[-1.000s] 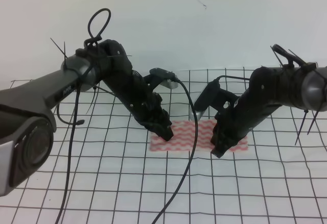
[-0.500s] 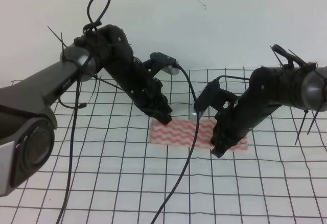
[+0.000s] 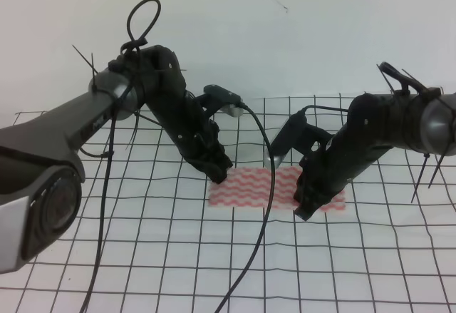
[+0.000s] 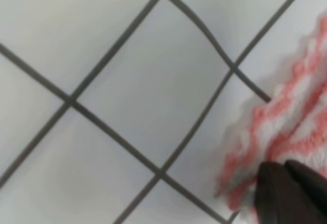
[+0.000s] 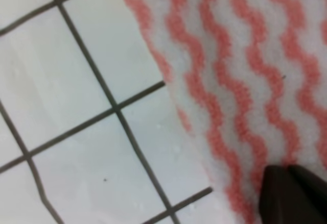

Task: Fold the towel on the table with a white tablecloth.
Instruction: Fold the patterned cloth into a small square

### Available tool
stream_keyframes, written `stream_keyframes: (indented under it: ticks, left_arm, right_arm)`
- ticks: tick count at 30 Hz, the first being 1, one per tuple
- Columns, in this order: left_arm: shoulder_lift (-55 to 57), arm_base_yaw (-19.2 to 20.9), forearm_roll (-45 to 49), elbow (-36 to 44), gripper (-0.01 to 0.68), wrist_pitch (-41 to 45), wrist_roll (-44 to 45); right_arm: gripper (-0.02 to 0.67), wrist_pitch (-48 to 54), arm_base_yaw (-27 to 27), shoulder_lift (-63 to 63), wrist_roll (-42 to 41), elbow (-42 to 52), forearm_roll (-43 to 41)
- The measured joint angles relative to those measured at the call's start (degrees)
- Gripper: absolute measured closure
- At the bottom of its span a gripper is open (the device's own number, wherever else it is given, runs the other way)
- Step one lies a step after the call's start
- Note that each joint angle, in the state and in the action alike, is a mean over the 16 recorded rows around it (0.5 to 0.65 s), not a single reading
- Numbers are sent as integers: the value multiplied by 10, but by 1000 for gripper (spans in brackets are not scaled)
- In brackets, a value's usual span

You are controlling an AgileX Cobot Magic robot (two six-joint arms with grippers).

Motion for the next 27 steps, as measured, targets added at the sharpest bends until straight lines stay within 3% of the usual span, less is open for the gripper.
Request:
stream_keyframes:
  ticks: [14, 27]
  left_arm:
    - [-35, 3, 2, 0, 673, -4, -27]
    - [-119, 34, -92, 2, 673, 39, -3]
  right_arm:
    - [650, -16, -7, -49, 42, 5, -14]
    - [650, 5, -106, -182, 147, 14, 9]
